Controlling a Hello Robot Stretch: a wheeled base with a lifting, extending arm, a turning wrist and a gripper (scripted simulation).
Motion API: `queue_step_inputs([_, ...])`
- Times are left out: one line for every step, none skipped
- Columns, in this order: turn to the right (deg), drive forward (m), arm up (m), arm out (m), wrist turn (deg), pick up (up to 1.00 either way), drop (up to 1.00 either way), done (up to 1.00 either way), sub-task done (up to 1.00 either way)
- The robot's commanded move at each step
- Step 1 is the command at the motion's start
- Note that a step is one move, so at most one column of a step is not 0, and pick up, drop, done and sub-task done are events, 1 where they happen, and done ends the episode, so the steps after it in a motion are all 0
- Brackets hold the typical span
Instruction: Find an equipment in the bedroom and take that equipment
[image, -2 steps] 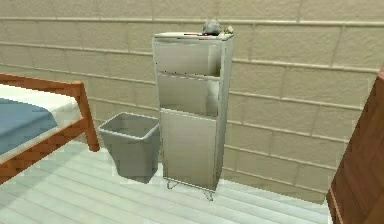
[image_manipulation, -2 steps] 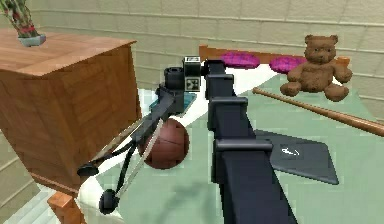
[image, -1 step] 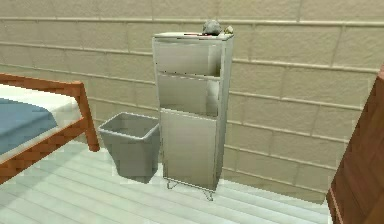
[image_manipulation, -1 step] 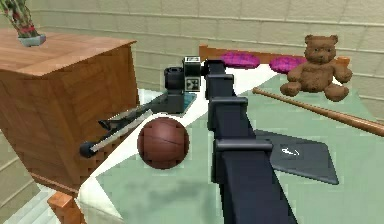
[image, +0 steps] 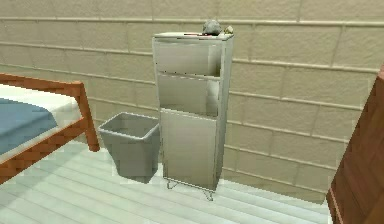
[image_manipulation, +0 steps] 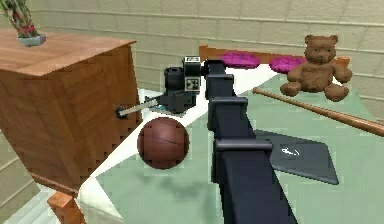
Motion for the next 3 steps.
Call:
queue_step_inputs([0.0, 0.0, 0.0, 0.0, 18.0, 0.0, 0.0, 0.0, 0.0])
queue_step_inputs([0.0, 0.0, -0.26, 0.0, 0.0, 0.0, 0.0, 0.0, 0.0])
queue_step_inputs([0.0, 0.0, 0.0, 0.0, 0.0, 1.0, 0.0, 0.0, 0.0])
